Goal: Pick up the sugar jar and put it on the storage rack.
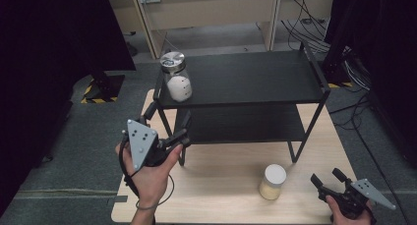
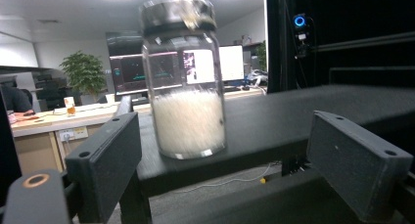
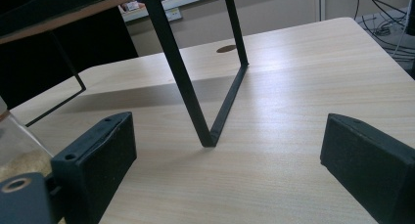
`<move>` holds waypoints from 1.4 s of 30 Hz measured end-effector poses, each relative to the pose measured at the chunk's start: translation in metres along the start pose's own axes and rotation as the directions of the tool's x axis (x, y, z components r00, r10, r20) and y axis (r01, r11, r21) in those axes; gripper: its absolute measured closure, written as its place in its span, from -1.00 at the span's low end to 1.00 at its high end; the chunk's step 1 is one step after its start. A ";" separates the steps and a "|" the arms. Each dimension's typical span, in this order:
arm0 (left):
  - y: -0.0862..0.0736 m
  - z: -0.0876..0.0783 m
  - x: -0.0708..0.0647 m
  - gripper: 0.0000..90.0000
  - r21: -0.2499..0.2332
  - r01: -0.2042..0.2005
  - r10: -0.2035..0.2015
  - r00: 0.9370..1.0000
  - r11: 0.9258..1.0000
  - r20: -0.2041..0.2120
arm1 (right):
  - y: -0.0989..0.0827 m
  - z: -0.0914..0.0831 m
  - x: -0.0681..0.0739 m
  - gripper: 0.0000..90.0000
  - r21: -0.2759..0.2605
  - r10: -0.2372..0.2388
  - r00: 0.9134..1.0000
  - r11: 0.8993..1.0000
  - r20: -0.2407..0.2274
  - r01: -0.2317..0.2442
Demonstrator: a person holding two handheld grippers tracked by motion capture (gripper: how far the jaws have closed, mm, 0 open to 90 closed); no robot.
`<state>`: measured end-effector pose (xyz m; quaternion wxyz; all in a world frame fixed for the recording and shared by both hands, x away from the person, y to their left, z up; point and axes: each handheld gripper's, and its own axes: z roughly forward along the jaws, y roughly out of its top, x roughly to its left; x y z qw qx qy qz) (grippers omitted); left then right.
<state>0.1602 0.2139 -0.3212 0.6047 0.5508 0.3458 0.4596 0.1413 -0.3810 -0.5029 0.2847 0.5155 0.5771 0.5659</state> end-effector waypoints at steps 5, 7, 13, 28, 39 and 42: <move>-0.016 -0.007 -0.001 -0.73 -0.005 -0.006 0.007 1.000 1.000 0.021 | 0.000 0.000 0.000 -0.85 0.000 0.000 1.000 1.000 0.000 0.000; -0.022 -0.010 -0.002 -0.74 -0.003 -0.011 0.011 1.000 1.000 0.030 | 0.000 0.000 0.000 -0.85 0.000 0.000 1.000 1.000 0.001 0.000; -0.040 -0.018 -0.003 -0.75 -0.004 -0.012 0.013 0.999 1.000 0.051 | 0.000 0.000 0.000 -0.85 0.000 0.000 1.000 1.000 0.001 0.000; -0.087 -0.029 -0.003 -0.77 0.031 -0.004 0.001 0.995 1.000 0.103 | 0.000 0.000 0.000 -0.85 -0.001 0.002 1.000 1.000 0.001 -0.002; -0.114 -0.032 -0.003 -0.78 0.077 -0.003 -0.005 0.994 0.997 0.107 | 0.000 0.000 0.000 -0.85 -0.001 0.003 1.000 1.000 0.001 -0.003; -0.119 -0.032 -0.004 -0.78 0.086 -0.005 -0.005 0.994 0.996 0.106 | 0.000 0.000 0.000 -0.85 0.000 0.002 1.000 1.000 0.001 -0.002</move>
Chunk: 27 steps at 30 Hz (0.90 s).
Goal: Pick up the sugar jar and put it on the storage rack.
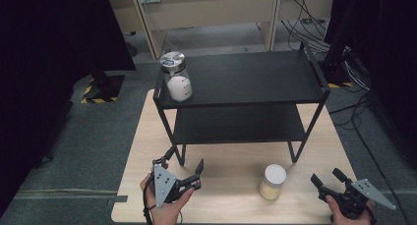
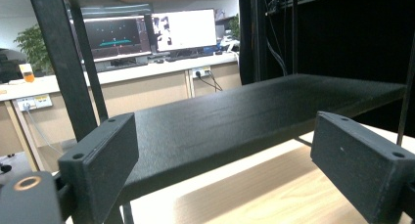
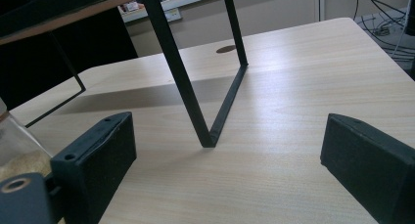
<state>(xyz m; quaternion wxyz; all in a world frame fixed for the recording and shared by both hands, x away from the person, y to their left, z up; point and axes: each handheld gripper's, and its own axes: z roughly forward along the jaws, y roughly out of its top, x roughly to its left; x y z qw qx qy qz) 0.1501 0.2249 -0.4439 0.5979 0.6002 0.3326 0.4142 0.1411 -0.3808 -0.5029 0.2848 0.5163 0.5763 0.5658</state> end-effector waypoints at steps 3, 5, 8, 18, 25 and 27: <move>-0.005 0.000 -0.001 -0.78 0.004 0.005 -0.005 1.000 1.000 -0.005 | 0.000 0.000 0.000 -0.85 0.000 0.000 1.000 1.000 0.000 0.000; -0.009 0.000 -0.001 -0.78 0.009 0.008 -0.008 1.000 1.000 -0.006 | 0.000 0.000 0.000 -0.85 0.000 -0.001 1.000 1.000 0.001 0.001; -0.013 0.000 -0.002 -0.78 0.028 0.006 -0.006 1.000 1.000 -0.007 | 0.000 0.000 0.000 -0.85 0.000 0.000 1.000 1.000 0.000 0.000; -0.027 0.002 -0.006 -0.79 0.075 0.008 -0.008 1.000 0.997 -0.011 | 0.000 0.000 0.000 -0.85 -0.002 0.002 1.000 1.000 -0.002 -0.002; -0.037 0.005 -0.006 -0.79 0.101 0.022 -0.021 1.000 0.995 -0.008 | 0.000 0.000 -0.001 -0.85 -0.002 0.003 1.000 1.000 -0.004 -0.003; -0.041 0.006 -0.006 -0.79 0.113 0.026 -0.025 1.000 0.993 -0.007 | 0.000 0.000 -0.001 -0.85 -0.002 0.003 1.000 1.000 -0.004 -0.003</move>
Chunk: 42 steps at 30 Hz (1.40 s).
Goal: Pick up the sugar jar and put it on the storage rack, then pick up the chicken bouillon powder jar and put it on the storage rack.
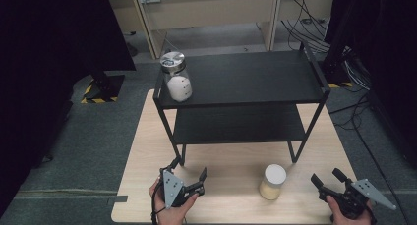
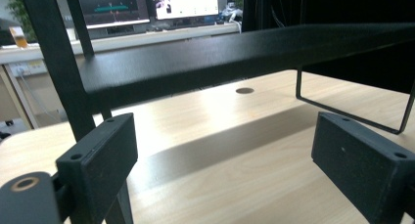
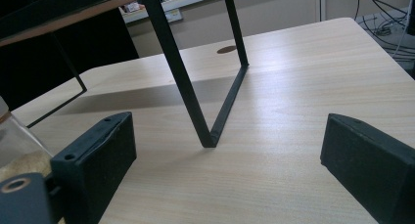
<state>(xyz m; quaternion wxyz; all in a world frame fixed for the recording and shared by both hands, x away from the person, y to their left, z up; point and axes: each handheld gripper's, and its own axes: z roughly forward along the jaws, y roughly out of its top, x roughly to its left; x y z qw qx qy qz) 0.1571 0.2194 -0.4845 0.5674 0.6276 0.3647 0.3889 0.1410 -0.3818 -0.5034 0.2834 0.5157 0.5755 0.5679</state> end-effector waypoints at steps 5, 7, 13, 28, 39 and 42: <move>-0.011 0.004 0.003 -0.81 0.009 0.024 -0.024 1.000 1.000 0.009 | 0.000 0.000 0.000 -0.85 -0.001 -0.001 1.000 1.000 0.000 0.001; -0.015 0.005 0.005 -0.81 0.012 0.029 -0.029 0.999 1.000 0.017 | 0.000 0.000 0.000 -0.85 0.000 -0.001 1.000 1.000 -0.001 0.001; -0.026 0.008 0.009 -0.82 0.011 0.069 -0.069 0.997 0.998 0.037 | 0.000 0.000 -0.001 -0.85 -0.002 0.000 1.000 1.000 -0.003 0.000; -0.039 0.015 0.012 -0.83 0.068 0.103 -0.107 0.993 0.992 0.045 | 0.000 0.000 -0.002 -0.86 0.000 0.006 1.000 1.000 -0.007 -0.006; -0.041 0.015 0.014 -0.82 0.068 0.128 -0.131 0.990 0.989 0.045 | 0.000 0.000 -0.001 -0.86 0.000 0.001 1.000 1.000 -0.006 -0.001; -0.043 0.014 0.014 -0.82 0.060 0.130 -0.133 0.990 0.990 0.046 | 0.001 0.000 -0.002 -0.87 0.005 0.001 1.000 1.000 -0.010 -0.001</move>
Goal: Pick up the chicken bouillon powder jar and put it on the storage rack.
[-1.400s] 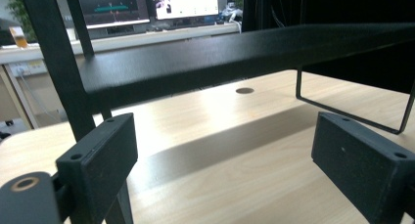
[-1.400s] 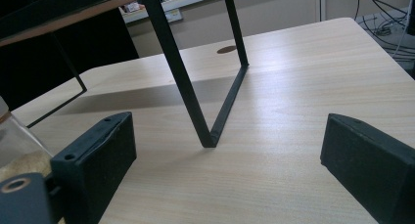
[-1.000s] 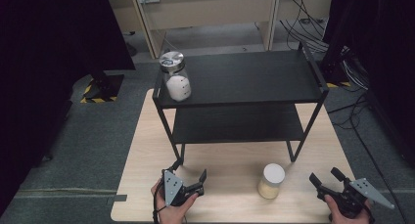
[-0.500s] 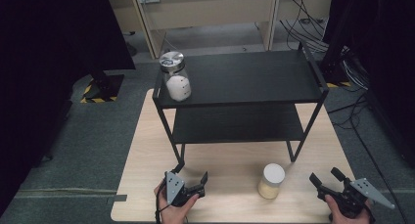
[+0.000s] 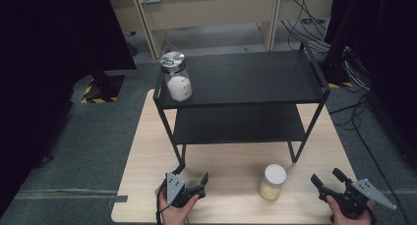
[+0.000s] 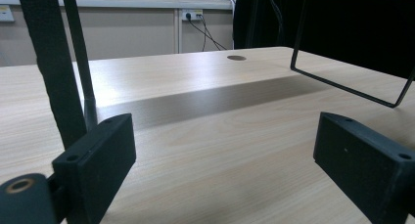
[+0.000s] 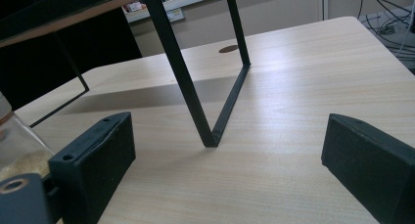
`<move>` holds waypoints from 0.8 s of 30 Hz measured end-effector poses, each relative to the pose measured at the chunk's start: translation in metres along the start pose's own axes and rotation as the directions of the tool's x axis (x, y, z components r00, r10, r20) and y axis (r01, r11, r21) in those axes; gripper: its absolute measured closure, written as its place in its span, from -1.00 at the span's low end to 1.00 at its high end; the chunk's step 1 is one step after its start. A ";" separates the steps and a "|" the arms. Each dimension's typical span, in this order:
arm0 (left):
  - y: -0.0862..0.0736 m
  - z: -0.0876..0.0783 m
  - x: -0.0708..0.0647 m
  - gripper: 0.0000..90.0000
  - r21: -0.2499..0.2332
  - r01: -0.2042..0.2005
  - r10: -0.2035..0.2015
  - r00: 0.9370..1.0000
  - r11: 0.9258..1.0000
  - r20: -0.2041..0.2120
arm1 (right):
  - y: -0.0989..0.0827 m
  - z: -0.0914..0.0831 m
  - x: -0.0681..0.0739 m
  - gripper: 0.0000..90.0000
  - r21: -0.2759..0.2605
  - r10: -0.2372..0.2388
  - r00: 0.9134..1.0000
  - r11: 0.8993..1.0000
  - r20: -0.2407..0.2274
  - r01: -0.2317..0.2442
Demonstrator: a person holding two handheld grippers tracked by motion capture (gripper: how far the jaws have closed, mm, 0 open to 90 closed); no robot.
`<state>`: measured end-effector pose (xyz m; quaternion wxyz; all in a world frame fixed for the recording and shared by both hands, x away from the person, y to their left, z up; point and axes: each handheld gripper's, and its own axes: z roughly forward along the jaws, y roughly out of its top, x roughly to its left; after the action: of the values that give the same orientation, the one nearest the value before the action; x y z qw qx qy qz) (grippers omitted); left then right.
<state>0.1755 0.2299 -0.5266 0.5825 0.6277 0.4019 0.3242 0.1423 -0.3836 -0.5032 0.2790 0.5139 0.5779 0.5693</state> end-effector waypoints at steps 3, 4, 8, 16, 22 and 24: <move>-0.001 0.000 0.000 -0.82 -0.005 -0.001 0.001 1.000 1.000 0.001 | 0.001 0.001 0.001 -0.87 0.005 -0.018 1.000 1.000 -0.001 0.018; -0.001 0.000 0.000 -0.82 -0.005 -0.004 0.004 1.000 1.000 0.002 | 0.001 0.001 0.001 -0.87 0.007 -0.025 1.000 1.000 -0.003 0.025; -0.001 -0.001 -0.001 -0.82 -0.006 -0.013 0.013 1.000 1.000 0.001 | 0.001 0.001 0.001 -0.87 0.006 -0.041 0.999 0.999 -0.011 0.041; -0.002 -0.001 -0.001 -0.82 -0.009 -0.016 0.016 1.000 1.000 0.001 | 0.003 0.001 0.002 -0.87 0.000 -0.097 0.994 0.995 -0.054 0.097; -0.002 -0.001 -0.001 -0.82 -0.009 -0.016 0.016 1.000 1.000 0.002 | 0.010 0.001 -0.001 -0.87 0.004 -0.149 0.978 0.988 -0.145 0.151; -0.002 -0.001 -0.001 -0.82 -0.009 -0.019 0.019 1.000 1.000 0.002 | 0.013 0.002 -0.003 -0.86 0.009 -0.164 0.970 0.986 -0.180 0.169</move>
<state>0.1738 0.2294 -0.5279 0.5825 0.6294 0.3938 0.3308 0.1483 -0.3884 -0.4924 0.2666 0.4141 0.6485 0.5804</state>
